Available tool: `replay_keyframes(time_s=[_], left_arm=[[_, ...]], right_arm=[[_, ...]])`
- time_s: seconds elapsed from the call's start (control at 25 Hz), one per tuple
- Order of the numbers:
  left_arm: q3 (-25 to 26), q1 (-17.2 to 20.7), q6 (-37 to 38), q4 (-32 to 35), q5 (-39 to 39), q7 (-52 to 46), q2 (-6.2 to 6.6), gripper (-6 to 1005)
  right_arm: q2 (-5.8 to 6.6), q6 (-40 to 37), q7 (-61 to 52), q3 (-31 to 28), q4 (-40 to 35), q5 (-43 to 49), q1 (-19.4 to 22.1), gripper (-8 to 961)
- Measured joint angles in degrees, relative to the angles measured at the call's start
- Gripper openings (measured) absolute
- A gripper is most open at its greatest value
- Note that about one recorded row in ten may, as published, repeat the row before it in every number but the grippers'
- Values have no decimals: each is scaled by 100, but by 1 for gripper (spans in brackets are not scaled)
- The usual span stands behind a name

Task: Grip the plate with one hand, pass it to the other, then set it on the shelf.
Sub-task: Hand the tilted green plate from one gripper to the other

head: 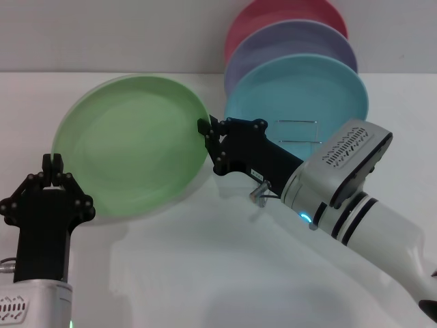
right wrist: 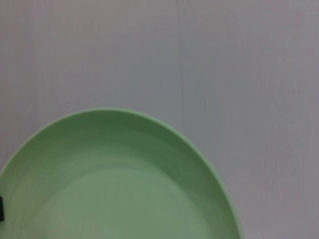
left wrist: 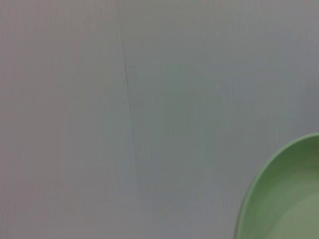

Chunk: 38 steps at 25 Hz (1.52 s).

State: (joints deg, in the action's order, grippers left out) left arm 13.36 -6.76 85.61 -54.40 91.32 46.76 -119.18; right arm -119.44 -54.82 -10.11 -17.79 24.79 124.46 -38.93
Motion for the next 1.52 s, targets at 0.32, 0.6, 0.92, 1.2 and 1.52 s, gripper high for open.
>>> replay_keyframes(time_s=[0.32, 0.6, 0.92, 1.2, 1.52], left_arm=[[0, -7, -4, 3, 0, -8, 0, 77], [9, -15, -24, 9, 0, -17, 0, 79], [-4, -50, -50, 44, 0, -34, 0, 80], [-39, -97, -64, 68, -2, -38, 1, 81], [-46, -98, -100, 92, 32, -52, 15, 83]], right_arm=[[1, 12, 0, 30, 0, -1, -10, 57], [0, 8, 0, 3, 0, -1, 8, 56], [0, -4, 0, 4, -13, -1, 11, 27], [0, -19, 0, -14, -29, -2, 22, 26], [-2, -30, 1, -14, -24, 1, 26, 26]])
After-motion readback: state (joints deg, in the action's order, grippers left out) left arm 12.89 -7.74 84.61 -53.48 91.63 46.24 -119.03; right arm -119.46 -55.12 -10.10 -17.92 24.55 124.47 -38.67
